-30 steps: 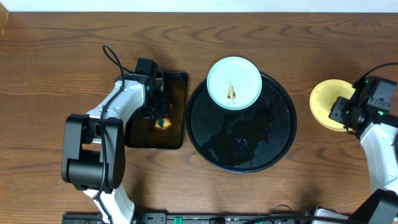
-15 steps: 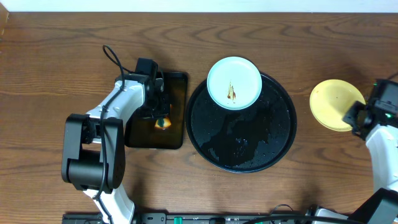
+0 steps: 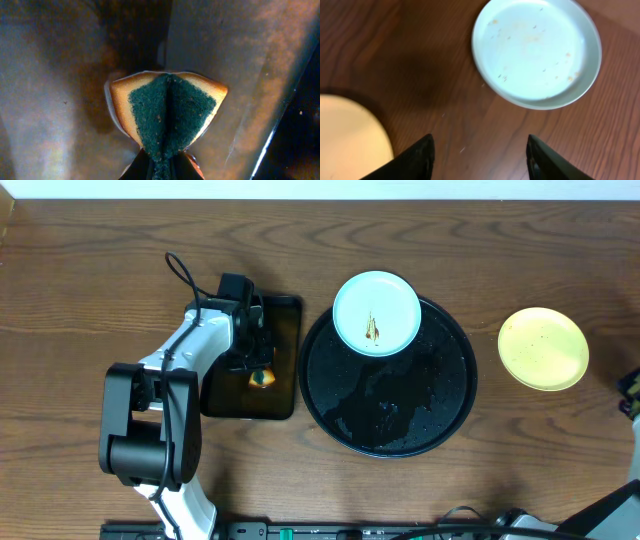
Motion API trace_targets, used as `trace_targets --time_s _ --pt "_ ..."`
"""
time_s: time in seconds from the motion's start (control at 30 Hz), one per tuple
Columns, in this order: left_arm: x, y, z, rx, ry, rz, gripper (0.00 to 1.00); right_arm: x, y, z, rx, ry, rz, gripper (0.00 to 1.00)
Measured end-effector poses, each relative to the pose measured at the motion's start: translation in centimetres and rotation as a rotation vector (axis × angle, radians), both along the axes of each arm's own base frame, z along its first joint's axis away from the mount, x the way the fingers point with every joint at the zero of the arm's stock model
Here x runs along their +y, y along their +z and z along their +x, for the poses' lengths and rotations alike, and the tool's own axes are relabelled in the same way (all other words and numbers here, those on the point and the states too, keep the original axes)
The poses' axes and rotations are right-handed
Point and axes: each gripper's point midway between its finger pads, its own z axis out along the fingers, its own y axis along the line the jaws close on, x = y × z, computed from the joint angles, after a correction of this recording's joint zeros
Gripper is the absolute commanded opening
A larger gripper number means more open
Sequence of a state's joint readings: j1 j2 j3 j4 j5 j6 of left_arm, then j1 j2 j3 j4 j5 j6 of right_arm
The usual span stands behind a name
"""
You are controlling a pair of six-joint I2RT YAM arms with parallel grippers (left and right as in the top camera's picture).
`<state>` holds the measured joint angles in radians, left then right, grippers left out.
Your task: Clean dirty plates on tray and stack at the side
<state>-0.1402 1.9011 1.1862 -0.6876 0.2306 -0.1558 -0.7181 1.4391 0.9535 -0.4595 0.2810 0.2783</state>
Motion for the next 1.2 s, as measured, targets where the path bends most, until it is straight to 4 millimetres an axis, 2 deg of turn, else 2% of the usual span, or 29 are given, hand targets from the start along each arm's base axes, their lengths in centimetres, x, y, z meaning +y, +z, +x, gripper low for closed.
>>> trace_targets --time_s 0.1,0.27,0.57,0.9,0.97,1.07,1.1,1.13,1.2 --pt "0.0 0.0 0.0 0.0 0.0 0.0 0.08 -1.2 -0.6 -0.4 -0.001 -0.032 0.0 0.66" --pt "0.0 0.0 0.0 0.001 0.0 0.0 0.08 -2.6 -3.1 -1.3 0.035 -0.073 0.034 0.68" --pt "0.0 0.0 -0.1 0.004 0.0 0.001 0.08 -4.4 -6.8 -0.5 0.108 -0.001 0.024 0.71" --pt "0.0 0.0 -0.4 0.019 0.0 -0.001 0.08 -4.9 -11.3 -0.7 0.189 0.037 0.067 0.73" --pt "0.0 0.0 -0.5 0.021 0.0 -0.001 0.08 -5.0 -11.4 -0.5 0.189 0.04 0.065 0.69" --pt "0.0 0.0 -0.5 0.022 0.0 -0.001 0.08 -4.5 -11.6 -0.1 0.173 0.07 0.089 0.57" --pt "0.0 0.0 -0.5 0.022 0.0 -0.001 0.08 -4.3 -11.7 0.1 0.165 0.081 0.102 0.52" --pt "0.0 0.0 -0.5 0.022 0.0 -0.001 0.08 -3.9 -11.8 0.4 0.153 0.097 0.12 0.38" --pt "0.0 0.0 -0.5 0.022 0.0 -0.001 0.08 -3.3 -12.0 0.8 0.128 0.12 0.152 0.3"
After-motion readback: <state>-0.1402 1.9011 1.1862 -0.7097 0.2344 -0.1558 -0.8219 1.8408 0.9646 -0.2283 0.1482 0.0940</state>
